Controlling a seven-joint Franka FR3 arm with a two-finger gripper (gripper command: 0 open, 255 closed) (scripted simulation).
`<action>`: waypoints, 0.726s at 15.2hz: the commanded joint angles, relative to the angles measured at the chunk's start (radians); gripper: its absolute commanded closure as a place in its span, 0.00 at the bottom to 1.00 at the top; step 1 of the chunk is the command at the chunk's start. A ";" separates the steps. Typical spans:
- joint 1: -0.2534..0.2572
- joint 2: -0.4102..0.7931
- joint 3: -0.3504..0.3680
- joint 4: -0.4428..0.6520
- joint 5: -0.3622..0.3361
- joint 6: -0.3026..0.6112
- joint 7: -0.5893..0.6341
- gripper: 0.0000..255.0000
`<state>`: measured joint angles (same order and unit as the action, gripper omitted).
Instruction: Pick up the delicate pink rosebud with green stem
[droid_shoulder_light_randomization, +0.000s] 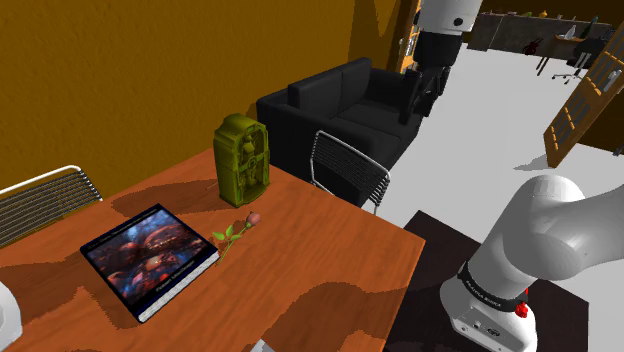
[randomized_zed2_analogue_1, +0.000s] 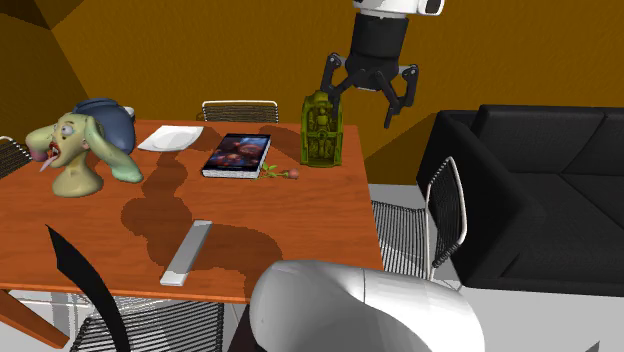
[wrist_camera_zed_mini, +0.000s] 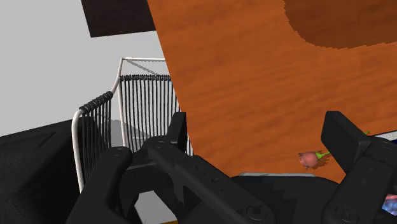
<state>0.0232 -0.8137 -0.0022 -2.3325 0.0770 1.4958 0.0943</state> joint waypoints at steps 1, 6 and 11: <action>0.000 0.000 0.000 0.000 0.000 0.000 0.000 0.00; -0.004 0.012 0.088 -0.118 0.089 0.159 0.152 0.00; -0.002 0.073 0.183 -0.197 0.175 0.337 0.298 0.00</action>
<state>0.0205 -0.7454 0.1627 -2.5138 0.2342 1.8014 0.3597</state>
